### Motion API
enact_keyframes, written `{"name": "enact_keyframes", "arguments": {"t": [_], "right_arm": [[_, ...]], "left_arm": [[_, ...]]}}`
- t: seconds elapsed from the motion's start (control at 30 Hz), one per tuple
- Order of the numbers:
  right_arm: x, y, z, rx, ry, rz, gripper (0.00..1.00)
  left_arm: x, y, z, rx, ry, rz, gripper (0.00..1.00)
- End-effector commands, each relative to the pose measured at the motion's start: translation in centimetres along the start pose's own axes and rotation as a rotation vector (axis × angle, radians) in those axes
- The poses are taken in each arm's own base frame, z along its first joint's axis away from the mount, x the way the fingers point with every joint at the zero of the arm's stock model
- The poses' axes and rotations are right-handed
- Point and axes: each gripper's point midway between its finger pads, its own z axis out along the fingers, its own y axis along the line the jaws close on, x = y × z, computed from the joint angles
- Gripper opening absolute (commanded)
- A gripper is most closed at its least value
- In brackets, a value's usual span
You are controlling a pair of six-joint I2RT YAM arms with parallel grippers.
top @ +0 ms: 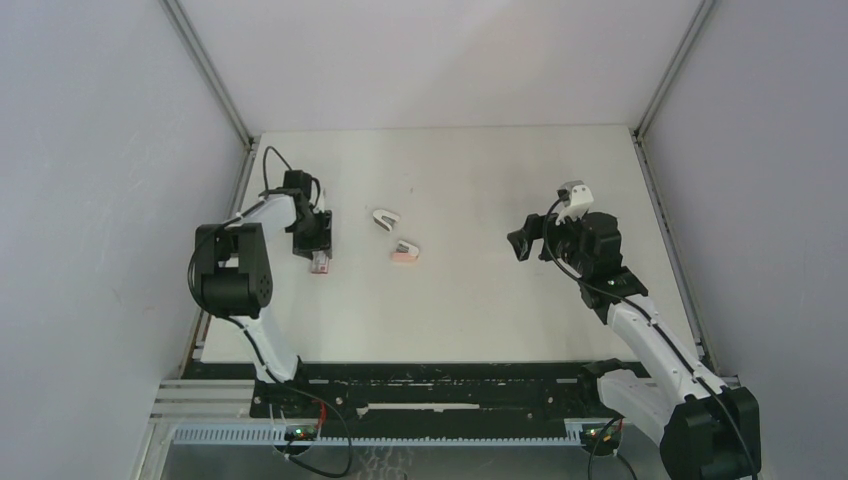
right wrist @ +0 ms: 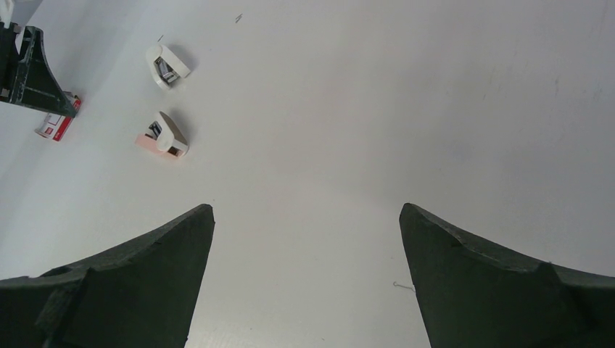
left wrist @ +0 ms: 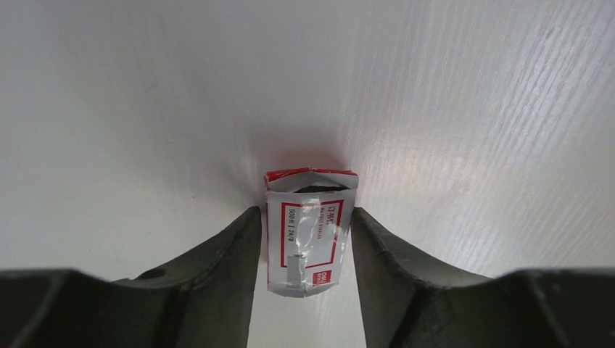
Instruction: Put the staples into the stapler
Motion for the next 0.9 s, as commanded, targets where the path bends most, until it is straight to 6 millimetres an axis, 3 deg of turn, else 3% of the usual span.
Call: {"name": "enact_keyframes", "arguments": {"t": [0.0, 0.17, 0.37, 0.5, 0.63, 0.73, 0.87], "right_arm": [[-2.7, 0.7, -0.2, -0.017, -0.065, -0.036, 0.98], [-2.4, 1.1, 0.0, -0.043, -0.053, -0.024, 0.98], [-1.8, 1.5, 0.4, -0.044, -0.001, 0.088, 0.95], [0.1, 3.9, 0.9, -0.165, 0.112, 0.218, 0.86], [3.4, 5.2, 0.7, -0.223, 0.279, 0.328, 0.75], [5.2, 6.6, -0.3, -0.301, 0.374, 0.384, 0.7], [6.7, 8.4, -2.0, -0.396, 0.452, 0.463, 0.64]], "left_arm": [[-1.7, -0.1, -0.9, -0.029, -0.037, 0.037, 0.5], [-2.0, -2.8, -2.2, 0.022, -0.102, 0.114, 0.43], [-0.2, -11.4, -5.8, 0.172, -0.191, 0.342, 0.42], [4.0, -19.3, -8.0, 0.307, -0.207, 0.604, 0.42], [8.5, -25.3, -9.6, 0.407, -0.205, 0.839, 0.42], [11.7, -29.1, -11.8, 0.532, -0.229, 0.978, 0.43], [13.8, -31.1, -13.2, 0.599, -0.295, 1.075, 0.44]]}}
